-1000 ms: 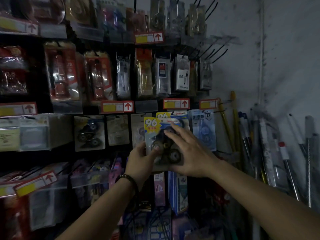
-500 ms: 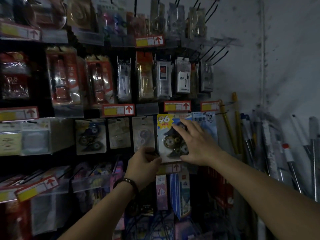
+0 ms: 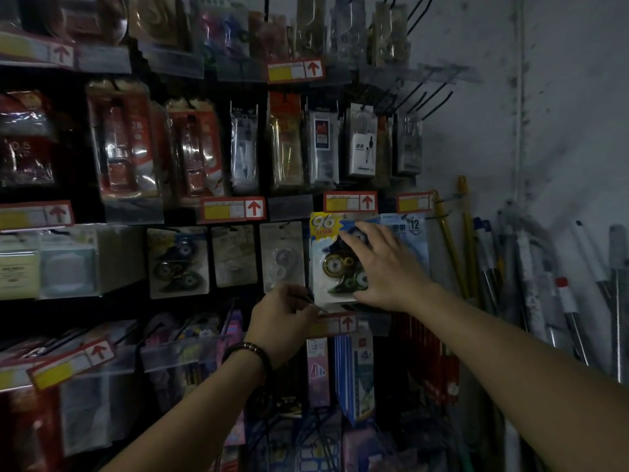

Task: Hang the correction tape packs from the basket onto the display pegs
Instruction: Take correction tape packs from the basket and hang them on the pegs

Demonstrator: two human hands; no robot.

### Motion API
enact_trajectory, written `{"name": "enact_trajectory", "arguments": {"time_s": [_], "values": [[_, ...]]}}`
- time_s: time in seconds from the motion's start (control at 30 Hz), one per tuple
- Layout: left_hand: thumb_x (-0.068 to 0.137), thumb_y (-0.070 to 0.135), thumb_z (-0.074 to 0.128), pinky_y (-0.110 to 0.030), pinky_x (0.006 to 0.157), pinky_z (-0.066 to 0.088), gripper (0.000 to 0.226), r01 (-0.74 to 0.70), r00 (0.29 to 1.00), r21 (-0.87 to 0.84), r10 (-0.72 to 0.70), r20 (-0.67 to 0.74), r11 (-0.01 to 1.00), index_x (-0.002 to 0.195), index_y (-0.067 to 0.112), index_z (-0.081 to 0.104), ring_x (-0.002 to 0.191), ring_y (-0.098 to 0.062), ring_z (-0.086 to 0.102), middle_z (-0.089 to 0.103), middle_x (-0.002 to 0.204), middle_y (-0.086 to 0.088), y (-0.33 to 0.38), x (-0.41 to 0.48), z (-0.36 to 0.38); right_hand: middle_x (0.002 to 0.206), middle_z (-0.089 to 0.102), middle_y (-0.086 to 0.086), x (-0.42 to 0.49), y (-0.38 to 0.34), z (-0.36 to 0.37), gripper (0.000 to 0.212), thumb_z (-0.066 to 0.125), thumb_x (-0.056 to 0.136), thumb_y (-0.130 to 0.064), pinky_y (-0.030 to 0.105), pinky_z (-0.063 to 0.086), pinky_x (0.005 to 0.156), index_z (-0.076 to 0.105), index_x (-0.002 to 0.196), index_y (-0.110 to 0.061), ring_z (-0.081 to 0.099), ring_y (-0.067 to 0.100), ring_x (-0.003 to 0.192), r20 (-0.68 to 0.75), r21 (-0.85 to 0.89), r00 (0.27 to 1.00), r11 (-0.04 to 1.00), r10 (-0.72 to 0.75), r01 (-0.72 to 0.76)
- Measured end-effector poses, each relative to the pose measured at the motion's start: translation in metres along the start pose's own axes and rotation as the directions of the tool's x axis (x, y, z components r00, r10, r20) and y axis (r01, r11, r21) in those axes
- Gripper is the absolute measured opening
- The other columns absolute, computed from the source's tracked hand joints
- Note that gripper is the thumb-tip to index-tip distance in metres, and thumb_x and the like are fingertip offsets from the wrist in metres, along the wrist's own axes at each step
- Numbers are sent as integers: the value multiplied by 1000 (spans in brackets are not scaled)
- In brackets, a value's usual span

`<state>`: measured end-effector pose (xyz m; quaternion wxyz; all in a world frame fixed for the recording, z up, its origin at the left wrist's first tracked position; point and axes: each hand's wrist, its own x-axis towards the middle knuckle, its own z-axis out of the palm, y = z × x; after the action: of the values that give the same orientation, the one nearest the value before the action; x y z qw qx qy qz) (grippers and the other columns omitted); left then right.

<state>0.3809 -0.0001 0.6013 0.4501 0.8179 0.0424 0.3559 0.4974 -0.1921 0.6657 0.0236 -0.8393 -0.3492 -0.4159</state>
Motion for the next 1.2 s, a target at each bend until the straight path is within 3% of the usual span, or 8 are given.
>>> {"name": "enact_trajectory", "arguments": {"time_s": [0.2, 0.33, 0.43, 0.6, 0.77, 0.9, 1.03, 1.2], "values": [[92, 39, 77, -44, 97, 61, 58, -1, 999, 13, 2, -53, 1000, 143, 22, 54, 115, -20, 67, 64, 131, 0, 19, 19, 3, 167, 9, 3, -3, 1, 3, 118, 83, 73, -56, 55, 44, 108, 15, 165, -29, 11, 28, 153, -37, 83, 999, 997, 1, 2], [84, 50, 82, -51, 94, 62, 62, 45, 999, -201, -45, 6, 979, 135, 21, 62, 109, -21, 74, 72, 123, 1, 21, 26, 4, 163, 19, 1, -14, -5, 4, 121, 76, 65, -77, 57, 50, 104, 20, 163, -32, 20, 27, 151, -82, 200, 993, 975, -83, 98], [93, 22, 79, -55, 97, 61, 34, 48, 995, -340, -14, 103, 939, 125, 19, 69, 104, -23, 78, 80, 114, -4, 11, 20, -1, 164, 19, 2, -28, -22, 8, 120, 71, 67, -76, 55, 53, 103, 17, 164, -33, 18, 26, 153, -105, 216, 975, 953, -193, 212], [94, 7, 75, -48, 97, 60, 38, 30, 987, -382, 33, 158, 924, 129, 18, 65, 111, -23, 76, 78, 120, -4, -4, -13, -46, 164, 20, 0, -36, -66, 13, 117, 71, 66, -73, 57, 50, 105, 22, 164, -33, 21, 26, 152, -172, 302, 968, 926, -182, 228], [88, 24, 84, -38, 87, 65, 46, -24, 988, -72, 13, -157, 997, 125, 25, 57, 100, -7, 75, 74, 116, 7, -33, -44, -127, 165, 20, 6, -6, -147, 17, 116, 58, 69, -81, 58, 47, 108, 19, 165, -30, 19, 31, 153, -176, 285, 942, 901, -285, 326], [87, 26, 83, -37, 87, 60, 49, 0, 959, 278, 79, -273, 961, 126, 26, 54, 104, -14, 71, 68, 116, 10, -61, -60, -194, 165, 14, 8, 19, -212, 19, 118, 67, 73, -78, 56, 40, 115, 13, 166, -29, 14, 31, 153, -134, 272, 936, 896, -326, 351], [89, 32, 77, -38, 90, 58, 41, 54, 965, 580, 107, -240, 813, 123, 35, 55, 103, -14, 64, 60, 122, 8, -77, -72, -238, 165, 12, 10, 39, -260, 21, 119, 75, 74, -72, 54, 38, 114, 14, 166, -28, 14, 33, 151, -136, 224, 934, 908, -330, 353], [90, 44, 71, -35, 82, 59, 28, -26, 987, 706, 129, -92, 708, 115, 42, 59, 97, -9, 63, 56, 114, 16, -79, -80, -256, 164, 26, 14, 62, -288, 23, 115, 83, 66, -67, 55, 49, 102, 32, 161, -24, 27, 36, 149, -190, 185, 941, 930, -282, 316]]}}
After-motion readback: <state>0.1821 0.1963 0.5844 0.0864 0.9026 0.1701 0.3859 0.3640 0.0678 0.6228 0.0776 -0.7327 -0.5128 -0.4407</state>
